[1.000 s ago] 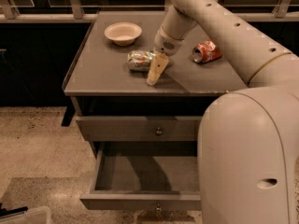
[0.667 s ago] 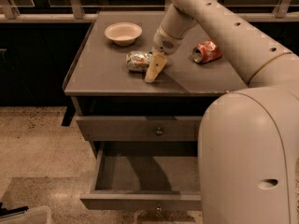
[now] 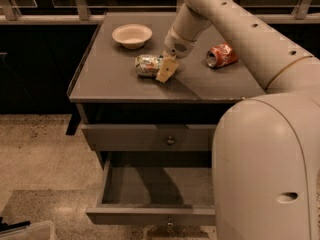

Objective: Place 7up can into middle drawer

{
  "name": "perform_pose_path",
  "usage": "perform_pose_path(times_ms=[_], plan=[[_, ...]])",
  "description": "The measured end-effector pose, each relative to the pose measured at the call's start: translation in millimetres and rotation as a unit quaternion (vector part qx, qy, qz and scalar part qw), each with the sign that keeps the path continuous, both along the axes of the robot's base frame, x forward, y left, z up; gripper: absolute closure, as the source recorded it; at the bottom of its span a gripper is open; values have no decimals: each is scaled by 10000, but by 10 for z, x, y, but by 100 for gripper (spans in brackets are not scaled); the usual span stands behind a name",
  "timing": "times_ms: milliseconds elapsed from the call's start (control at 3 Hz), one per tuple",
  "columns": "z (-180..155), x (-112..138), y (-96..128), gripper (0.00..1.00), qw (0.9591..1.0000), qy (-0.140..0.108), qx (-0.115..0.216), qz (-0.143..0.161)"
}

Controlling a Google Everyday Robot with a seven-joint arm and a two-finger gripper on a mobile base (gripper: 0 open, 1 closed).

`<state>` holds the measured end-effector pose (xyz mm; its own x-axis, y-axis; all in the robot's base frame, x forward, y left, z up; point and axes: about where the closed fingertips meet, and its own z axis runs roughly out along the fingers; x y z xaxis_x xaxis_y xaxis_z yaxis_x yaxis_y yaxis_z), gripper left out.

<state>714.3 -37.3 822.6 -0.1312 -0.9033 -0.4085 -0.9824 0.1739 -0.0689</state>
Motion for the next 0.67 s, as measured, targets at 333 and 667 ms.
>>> perform_pose_path(times_ms=[333, 667], plan=[[55, 0, 0, 100, 10000, 0, 0, 0], [127, -78, -88, 100, 9996, -240, -58, -159]])
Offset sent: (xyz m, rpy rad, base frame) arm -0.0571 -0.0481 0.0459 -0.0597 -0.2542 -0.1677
